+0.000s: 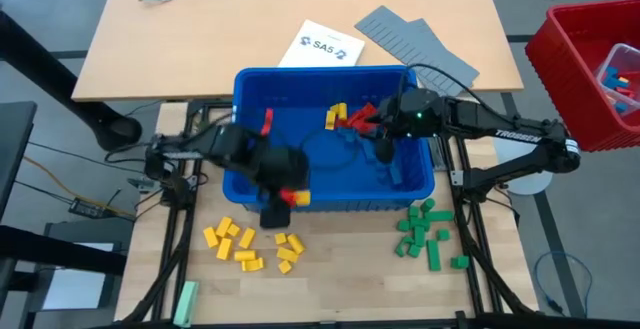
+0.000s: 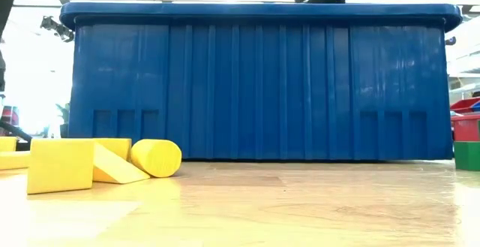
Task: Sort blocks
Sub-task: Remove the yellow block from the blue bin
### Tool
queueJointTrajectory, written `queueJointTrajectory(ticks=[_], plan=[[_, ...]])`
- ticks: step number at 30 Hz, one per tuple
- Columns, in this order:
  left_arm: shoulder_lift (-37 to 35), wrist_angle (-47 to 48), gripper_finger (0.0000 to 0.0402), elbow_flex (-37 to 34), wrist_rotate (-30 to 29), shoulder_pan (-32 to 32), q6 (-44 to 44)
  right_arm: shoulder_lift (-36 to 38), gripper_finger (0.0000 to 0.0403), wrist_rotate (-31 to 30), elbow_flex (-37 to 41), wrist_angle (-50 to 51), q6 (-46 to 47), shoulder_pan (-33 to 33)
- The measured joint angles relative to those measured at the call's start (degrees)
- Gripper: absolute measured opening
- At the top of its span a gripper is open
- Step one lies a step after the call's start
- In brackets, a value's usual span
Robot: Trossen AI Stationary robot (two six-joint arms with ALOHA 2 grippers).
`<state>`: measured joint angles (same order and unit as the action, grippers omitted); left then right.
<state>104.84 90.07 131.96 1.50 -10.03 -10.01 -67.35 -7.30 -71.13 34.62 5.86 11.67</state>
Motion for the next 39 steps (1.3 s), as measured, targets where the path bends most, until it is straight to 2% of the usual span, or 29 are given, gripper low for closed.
queueJointTrajectory(ticks=[5,9,14,19,23,30,34,39], plan=[[0.00,-0.52,0.0133,-1.35,-8.29,-8.78,-14.37,0.00,0.0199,0.01,0.00,-0.01,-0.59,-3.59],[0.11,-1.24,0.0133,-7.31,-14.05,-15.22,-28.82,0.00,0.0199,0.01,0.00,-0.01,-2.72,-5.67],[0.13,-7.22,0.0133,-19.55,-16.90,-20.45,-45.61,0.00,0.0199,0.01,0.00,0.00,-5.05,-7.35],[0.17,-15.83,0.0133,-32.46,-14.29,-23.07,-57.85,0.00,0.0199,-0.01,0.00,0.19,-6.67,-8.43],[0.17,-20.96,0.0133,-40.45,-14.10,-24.05,-62.96,0.00,0.0199,0.01,0.00,0.21,-7.58,-9.02],[0.17,-21.46,0.0134,-52.12,-15.49,-24.86,-69.95,0.00,0.0199,1.26,0.00,0.34,-7.62,-9.43],[0.17,-22.96,0.0144,-55.71,-15.42,-24.66,-70.20,0.00,0.0199,1.54,0.00,0.49,-7.59,-9.46],[0.17,-23.77,0.0162,-56.41,-15.17,-24.47,-70.22,0.00,0.0199,1.52,0.00,1.38,-7.43,-9.46]])
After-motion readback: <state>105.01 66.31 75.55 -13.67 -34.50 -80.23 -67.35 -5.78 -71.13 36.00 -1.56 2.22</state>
